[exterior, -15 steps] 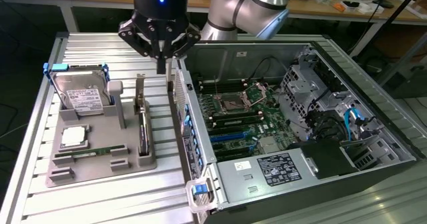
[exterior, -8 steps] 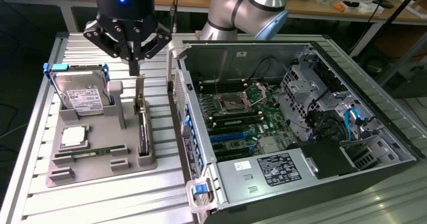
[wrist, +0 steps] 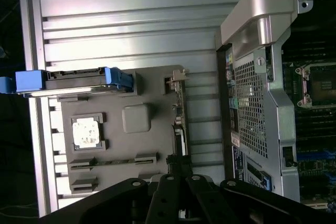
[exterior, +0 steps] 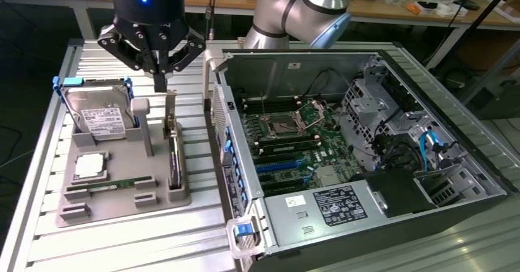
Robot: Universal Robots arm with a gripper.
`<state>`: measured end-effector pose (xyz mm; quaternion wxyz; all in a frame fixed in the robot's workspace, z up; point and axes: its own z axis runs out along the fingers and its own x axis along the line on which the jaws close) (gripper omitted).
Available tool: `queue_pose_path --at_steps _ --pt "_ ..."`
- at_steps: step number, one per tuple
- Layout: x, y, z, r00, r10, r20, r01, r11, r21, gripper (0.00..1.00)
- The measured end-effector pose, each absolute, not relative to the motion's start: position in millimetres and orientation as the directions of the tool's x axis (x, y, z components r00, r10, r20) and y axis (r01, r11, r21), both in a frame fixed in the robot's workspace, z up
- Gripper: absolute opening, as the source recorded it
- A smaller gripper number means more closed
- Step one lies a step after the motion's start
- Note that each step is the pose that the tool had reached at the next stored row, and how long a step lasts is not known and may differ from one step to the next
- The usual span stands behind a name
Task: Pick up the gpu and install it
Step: 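Pick up the gpu and move the gpu toward the slot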
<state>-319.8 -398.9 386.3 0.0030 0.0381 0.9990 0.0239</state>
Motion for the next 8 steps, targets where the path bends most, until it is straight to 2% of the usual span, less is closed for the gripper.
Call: queue_pose_path --at_steps 8 --pt "-320.0 -398.7 386.2 -0.997 0.078 -0.004 0.077 0.996 0.048 0.11"
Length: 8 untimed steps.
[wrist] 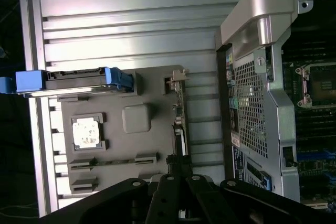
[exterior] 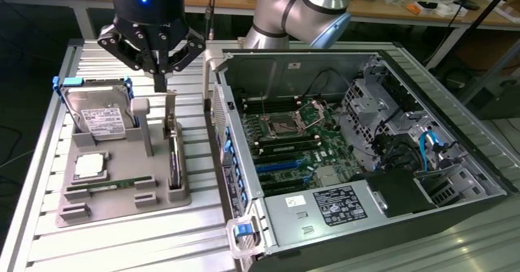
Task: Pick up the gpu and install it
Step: 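Pick up the gpu and move the gpu toward the slot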
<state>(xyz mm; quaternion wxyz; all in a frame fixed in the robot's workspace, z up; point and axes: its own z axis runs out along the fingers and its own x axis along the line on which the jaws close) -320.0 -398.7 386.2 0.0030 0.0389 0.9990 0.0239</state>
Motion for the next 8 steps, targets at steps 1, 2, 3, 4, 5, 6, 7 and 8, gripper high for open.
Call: queue_pose_path --at_steps 1,2,3,4,5,6,7,8 --pt "-319.9 -398.7 386.2 -0.996 0.086 -0.004 0.085 0.995 0.048 0.11" --pt "-319.9 -398.7 386.2 -0.995 0.097 -0.004 0.097 0.994 0.048 0.11" --pt "-319.8 -398.7 386.2 -0.994 0.111 -0.004 0.111 0.993 0.048 0.11" --pt "-319.9 -398.7 386.2 -0.99 0.14 -0.004 0.14 0.989 0.048 0.11" --pt "-319.8 -398.7 386.2 -0.987 0.162 -0.004 0.161 0.986 0.048 0.11" --pt "-319.8 -398.7 386.2 -0.983 0.185 -0.004 0.185 0.982 0.048 0.11" --pt "-319.9 -398.7 386.1 -0.979 0.204 -0.004 0.203 0.978 0.048 0.11" --pt "-319.9 -398.7 386.0 -0.975 0.222 -0.004 0.221 0.974 0.048 0.11"
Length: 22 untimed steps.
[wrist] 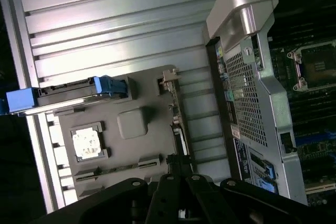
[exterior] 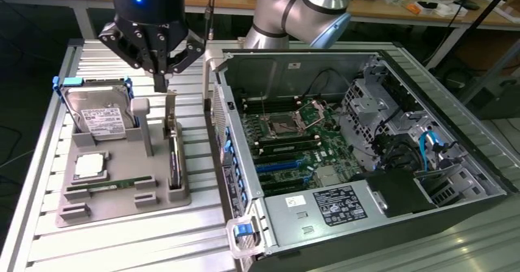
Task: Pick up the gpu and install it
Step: 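Pick up the gpu and move the gpu toward the slot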
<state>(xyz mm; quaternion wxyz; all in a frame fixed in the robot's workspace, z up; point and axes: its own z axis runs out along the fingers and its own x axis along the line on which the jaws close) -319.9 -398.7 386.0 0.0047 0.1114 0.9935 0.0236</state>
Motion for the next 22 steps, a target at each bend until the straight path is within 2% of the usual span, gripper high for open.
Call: queue_pose_path --at_steps 9,22 --pt "-319.9 -398.7 385.5 -0.959 0.282 -0.004 0.282 0.958 0.048 0.11" --pt "-319.9 -398.7 384.4 -0.999 0.038 -0.004 0.037 0.998 0.048 0.11"
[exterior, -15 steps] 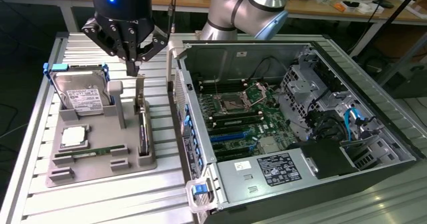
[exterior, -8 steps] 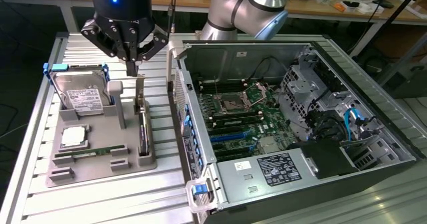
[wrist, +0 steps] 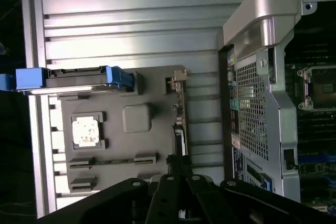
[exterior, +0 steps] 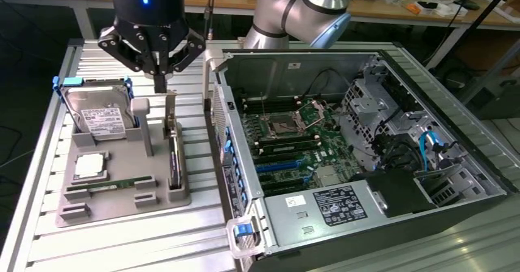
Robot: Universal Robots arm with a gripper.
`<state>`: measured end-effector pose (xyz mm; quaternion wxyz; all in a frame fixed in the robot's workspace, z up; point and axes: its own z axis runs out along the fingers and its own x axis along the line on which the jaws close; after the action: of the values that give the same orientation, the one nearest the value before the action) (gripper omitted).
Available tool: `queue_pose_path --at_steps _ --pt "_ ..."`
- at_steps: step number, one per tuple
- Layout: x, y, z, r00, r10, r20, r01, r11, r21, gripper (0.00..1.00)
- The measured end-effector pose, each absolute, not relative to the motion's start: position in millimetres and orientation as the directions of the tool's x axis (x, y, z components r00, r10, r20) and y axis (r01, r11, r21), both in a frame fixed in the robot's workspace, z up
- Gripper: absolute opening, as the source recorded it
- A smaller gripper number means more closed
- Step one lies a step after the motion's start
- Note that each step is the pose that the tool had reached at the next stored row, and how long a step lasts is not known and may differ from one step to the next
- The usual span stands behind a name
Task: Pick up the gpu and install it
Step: 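Pick up the gpu and move the gpu toward the slot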
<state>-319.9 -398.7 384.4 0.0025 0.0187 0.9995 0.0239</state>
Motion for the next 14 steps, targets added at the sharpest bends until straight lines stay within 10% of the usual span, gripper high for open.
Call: queue_pose_path --at_steps 8,14 --pt "-319.9 -398.7 384.3 -1.0 -0.018 -0.004 -0.018 0.999 0.048 0.17" --pt "-319.9 -398.7 384.3 -1.0 -0.018 -0.004 -0.018 0.999 0.048 0.65"
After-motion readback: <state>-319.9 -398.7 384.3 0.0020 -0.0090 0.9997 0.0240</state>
